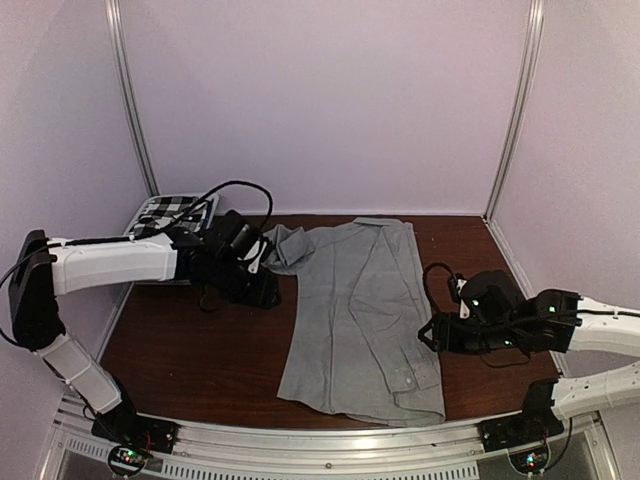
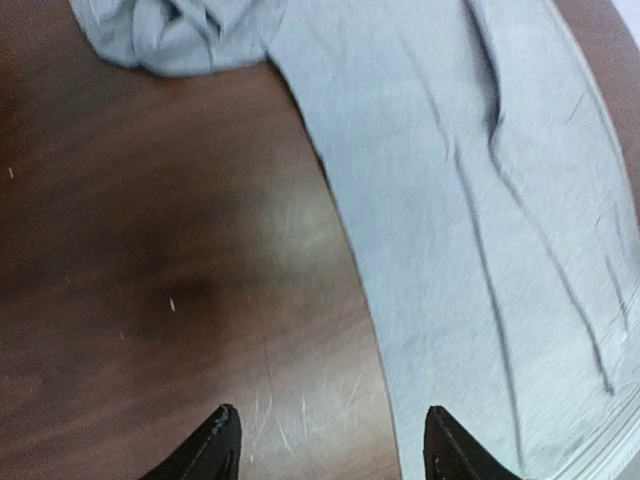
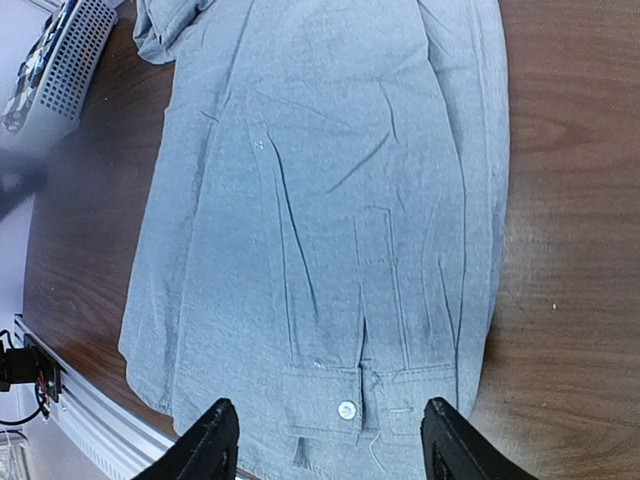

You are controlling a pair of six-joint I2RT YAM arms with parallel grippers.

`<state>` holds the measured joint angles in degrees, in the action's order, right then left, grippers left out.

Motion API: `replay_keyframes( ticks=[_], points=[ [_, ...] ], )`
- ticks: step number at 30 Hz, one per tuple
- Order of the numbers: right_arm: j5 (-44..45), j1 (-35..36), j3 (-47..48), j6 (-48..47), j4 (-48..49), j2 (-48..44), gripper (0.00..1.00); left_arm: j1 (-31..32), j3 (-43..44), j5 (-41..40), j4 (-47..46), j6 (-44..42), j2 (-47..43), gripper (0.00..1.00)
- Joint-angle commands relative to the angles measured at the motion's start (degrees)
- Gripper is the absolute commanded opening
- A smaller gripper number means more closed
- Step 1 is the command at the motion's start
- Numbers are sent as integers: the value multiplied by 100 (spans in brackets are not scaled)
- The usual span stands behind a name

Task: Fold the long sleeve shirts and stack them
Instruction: Rotate the 1/3-folded shirt from the center of the board, then adjust the sleeve of the 1/3-folded shirt.

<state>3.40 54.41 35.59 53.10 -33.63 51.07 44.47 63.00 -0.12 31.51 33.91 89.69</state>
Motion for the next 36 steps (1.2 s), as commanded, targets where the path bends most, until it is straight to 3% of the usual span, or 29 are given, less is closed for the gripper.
replay_keyframes(
  ticks=[1, 13, 20, 29, 36],
  points=[
    [467, -68, 393, -571, 265, 422, 64, -254, 1085, -414, -267, -353, 529, 64],
    [169, -505, 658, -1223, 1468, 1283, 65, -657, 4617, -830, -84, -1837, 3253, 69],
    [-44, -564, 688, -1303, 1959, 1592, 65, -996, 6001, -753, 62, -2429, 4326, 75],
    [-100, -580, 713, -1331, 2183, 1843, 64, -1195, 6471, 12, 163, -2762, 4908, 76],
    [-139, -590, 738, -1337, 2267, 1950, 64, -1204, 6268, 248, 183, -2597, 5023, 68]
  ],
)
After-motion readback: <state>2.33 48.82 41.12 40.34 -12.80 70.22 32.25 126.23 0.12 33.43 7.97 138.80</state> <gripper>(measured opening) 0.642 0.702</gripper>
